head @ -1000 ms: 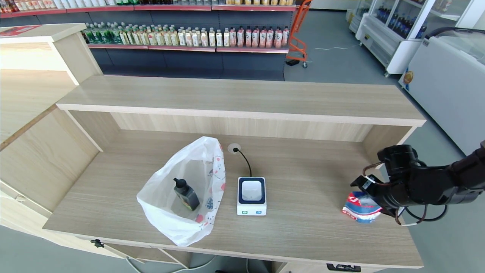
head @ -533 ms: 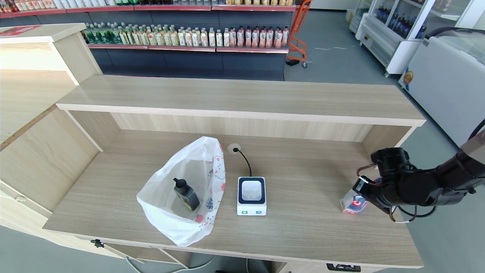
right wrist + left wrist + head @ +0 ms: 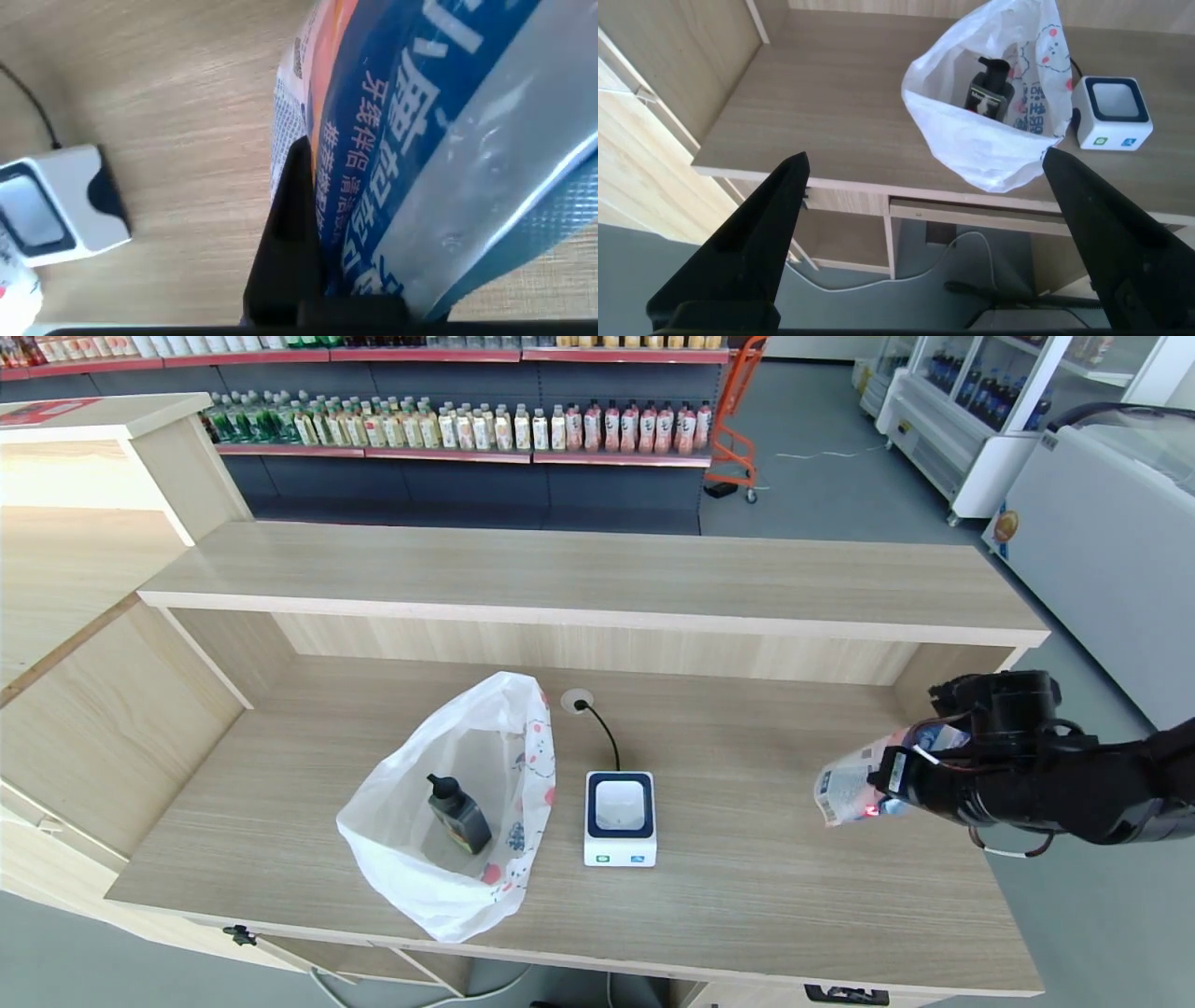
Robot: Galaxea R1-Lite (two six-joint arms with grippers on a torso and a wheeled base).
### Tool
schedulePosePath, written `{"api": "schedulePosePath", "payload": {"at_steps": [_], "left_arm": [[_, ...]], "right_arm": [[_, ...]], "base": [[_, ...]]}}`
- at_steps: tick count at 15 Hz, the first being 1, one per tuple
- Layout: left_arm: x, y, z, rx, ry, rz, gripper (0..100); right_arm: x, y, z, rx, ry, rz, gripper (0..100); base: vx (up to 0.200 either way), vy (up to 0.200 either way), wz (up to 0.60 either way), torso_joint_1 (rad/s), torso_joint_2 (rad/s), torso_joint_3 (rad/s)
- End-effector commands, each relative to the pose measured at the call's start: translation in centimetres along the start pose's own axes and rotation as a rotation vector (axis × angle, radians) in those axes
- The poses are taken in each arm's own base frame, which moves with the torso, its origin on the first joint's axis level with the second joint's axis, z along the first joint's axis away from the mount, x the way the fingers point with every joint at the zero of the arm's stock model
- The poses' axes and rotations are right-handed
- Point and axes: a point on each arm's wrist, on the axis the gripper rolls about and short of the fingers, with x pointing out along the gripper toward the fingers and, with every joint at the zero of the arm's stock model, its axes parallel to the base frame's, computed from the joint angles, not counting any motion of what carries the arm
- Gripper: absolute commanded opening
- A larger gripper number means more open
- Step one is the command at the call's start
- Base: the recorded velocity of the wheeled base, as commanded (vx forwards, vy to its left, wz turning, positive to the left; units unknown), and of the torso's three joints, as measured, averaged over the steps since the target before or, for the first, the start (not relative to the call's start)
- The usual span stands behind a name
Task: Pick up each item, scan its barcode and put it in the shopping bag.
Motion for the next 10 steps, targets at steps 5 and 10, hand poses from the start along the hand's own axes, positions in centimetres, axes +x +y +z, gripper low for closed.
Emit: {"api": "schedulePosePath", "payload": {"at_steps": [5, 10], "left_arm": [[0.0, 0.0, 0.0, 0.000, 0.000, 0.001, 100], [0.0, 0.0, 0.0, 0.000, 0.000, 0.001, 100]], "right_arm": [[-12.1, 3.1, 0.5, -0.305, -0.040, 0.782, 0], [-13.0, 4.5, -1.1, -0.426, 0.025, 1.038, 0]], "base": [[0.000, 0.000, 0.00, 0.000, 0.00, 0.000], [0.000, 0.000, 0.00, 0.000, 0.00, 0.000]]}}
